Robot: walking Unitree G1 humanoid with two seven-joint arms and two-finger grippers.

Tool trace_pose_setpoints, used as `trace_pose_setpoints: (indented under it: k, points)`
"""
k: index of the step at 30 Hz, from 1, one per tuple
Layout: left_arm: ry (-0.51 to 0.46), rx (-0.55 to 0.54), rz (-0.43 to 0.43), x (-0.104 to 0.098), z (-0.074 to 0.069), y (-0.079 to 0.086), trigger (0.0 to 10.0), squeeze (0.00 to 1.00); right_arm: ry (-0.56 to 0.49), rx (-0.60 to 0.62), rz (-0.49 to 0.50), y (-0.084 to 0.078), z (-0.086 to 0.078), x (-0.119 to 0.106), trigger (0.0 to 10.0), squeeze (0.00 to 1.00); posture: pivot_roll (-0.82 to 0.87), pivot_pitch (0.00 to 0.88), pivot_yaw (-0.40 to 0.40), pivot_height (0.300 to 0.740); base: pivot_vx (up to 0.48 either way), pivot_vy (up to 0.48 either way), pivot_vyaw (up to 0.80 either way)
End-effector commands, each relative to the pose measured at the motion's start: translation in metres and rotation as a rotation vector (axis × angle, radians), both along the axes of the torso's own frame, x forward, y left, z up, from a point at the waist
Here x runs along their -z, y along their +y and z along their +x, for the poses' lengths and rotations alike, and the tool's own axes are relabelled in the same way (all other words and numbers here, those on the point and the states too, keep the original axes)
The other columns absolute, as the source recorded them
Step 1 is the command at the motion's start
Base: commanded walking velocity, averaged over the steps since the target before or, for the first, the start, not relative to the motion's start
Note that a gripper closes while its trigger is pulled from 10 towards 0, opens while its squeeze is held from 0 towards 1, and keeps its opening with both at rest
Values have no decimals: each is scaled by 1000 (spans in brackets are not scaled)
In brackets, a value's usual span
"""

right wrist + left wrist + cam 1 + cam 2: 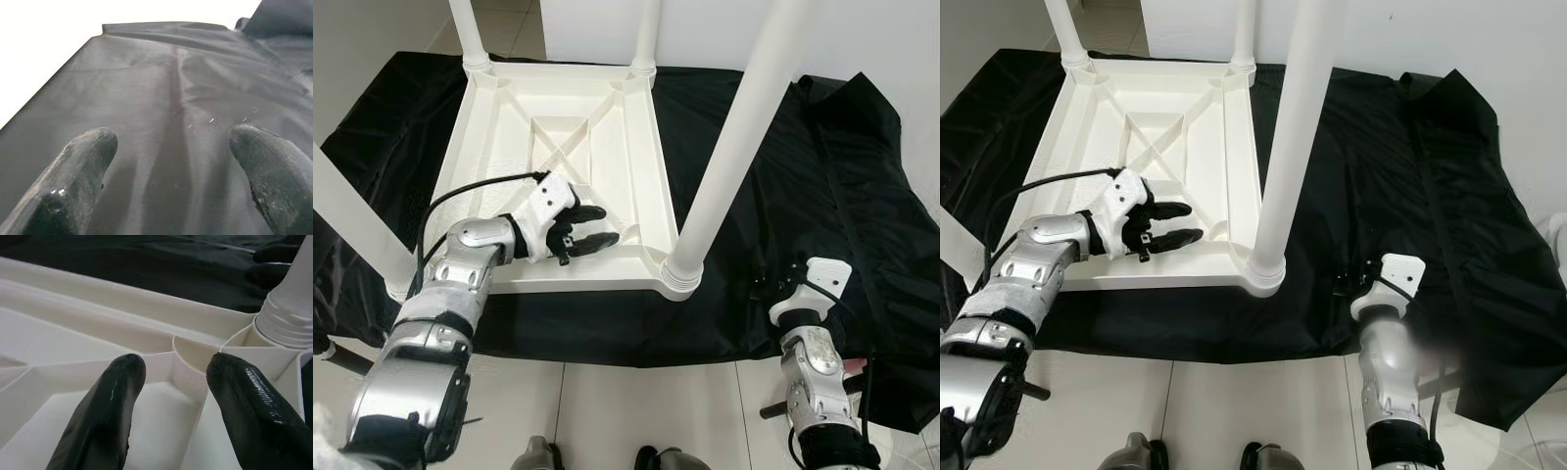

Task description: Building children table

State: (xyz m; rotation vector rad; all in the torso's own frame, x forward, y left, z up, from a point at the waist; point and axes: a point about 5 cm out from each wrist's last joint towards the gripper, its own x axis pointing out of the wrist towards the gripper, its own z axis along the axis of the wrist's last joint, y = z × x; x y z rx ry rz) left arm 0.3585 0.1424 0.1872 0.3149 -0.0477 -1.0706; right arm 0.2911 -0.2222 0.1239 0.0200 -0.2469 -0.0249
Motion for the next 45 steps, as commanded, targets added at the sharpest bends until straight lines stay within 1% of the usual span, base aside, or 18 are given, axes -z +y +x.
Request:
trace_pose_setpoints:
  k: [1,5,6,7,8,13,14,16,18,22,23,24,25,30,39,42,43,45]
  points:
    - [-70,-339,-84,-2,7,14,10000,0,15,-52,4,-1,-5,1,10000,0,30,129,-48,740,0,0,0]
    - [-79,-353,-93,-2,4,16,10000,0,15,-80,-6,0,-7,-1,10000,0,28,127,-48,740,0,0,0]
    - [-94,-423,-154,-3,-3,20,10000,0,36,-147,-11,-1,-12,-3,10000,0,29,122,-49,740,0,0,0]
    - [-94,-423,-154,-3,-3,20,10000,0,36,-147,-11,-1,-12,-3,10000,0,29,122,-49,740,0,0,0]
    - [-65,-462,-186,-1,-6,21,10000,0,46,-182,-13,-3,-14,-5,10000,0,29,120,-50,740,0,0,0]
    - [-36,-525,-210,2,-11,22,10000,0,59,-226,-27,-5,-18,-8,10000,20,21,112,-51,740,0,0,0]
    - [-25,-557,-199,5,-15,21,10000,0,64,-275,-28,-2,-19,-10,10000,1000,14,104,-52,740,0,0,0]
    - [-64,-598,-157,8,-24,16,10000,0,72,-389,-44,9,-23,-14,10000,1000,12,96,-54,740,0,0,0]
    - [-96,-598,-142,8,-29,12,10000,0,75,-455,-60,15,-25,-17,10000,1000,17,87,-61,740,0,0,0]
    - [-65,-620,-187,5,-28,8,10000,0,87,-526,-73,19,-26,-20,10000,1000,23,76,-67,740,0,0,0]
    - [-64,-623,-193,3,-28,6,10000,0,96,-574,-86,23,-28,-21,10000,0,23,76,-67,740,0,0,0]
    - [-103,-620,-173,0,-30,3,10000,0,107,-651,-104,28,-30,-24,10000,0,29,72,-71,740,0,0,0]
    - [-109,-618,-165,0,-30,1,10000,0,109,-679,-110,30,-31,-26,10000,0,33,69,-73,740,0,0,0]
    - [-97,-589,-153,-1,-33,-2,10000,0,114,-733,-136,34,-30,-29,10000,0,39,66,-78,740,0,0,0]
    - [-117,-586,-144,-3,-42,-10,10000,0,92,-751,-151,43,-20,-33,10000,0,56,53,-81,740,0,0,0]
    - [-95,-570,-145,0,-43,-12,10000,0,70,-738,-137,50,-11,-33,10000,0,50,49,-75,740,0,0,0]
    - [-69,-539,-147,2,-44,-15,10000,0,65,-725,-136,53,-6,-32,10000,0,48,50,-74,740,0,0,0]
    - [-69,-539,-147,2,-44,-15,10000,0,65,-725,-136,53,-6,-32,10000,0,48,50,-74,740,0,0,0]
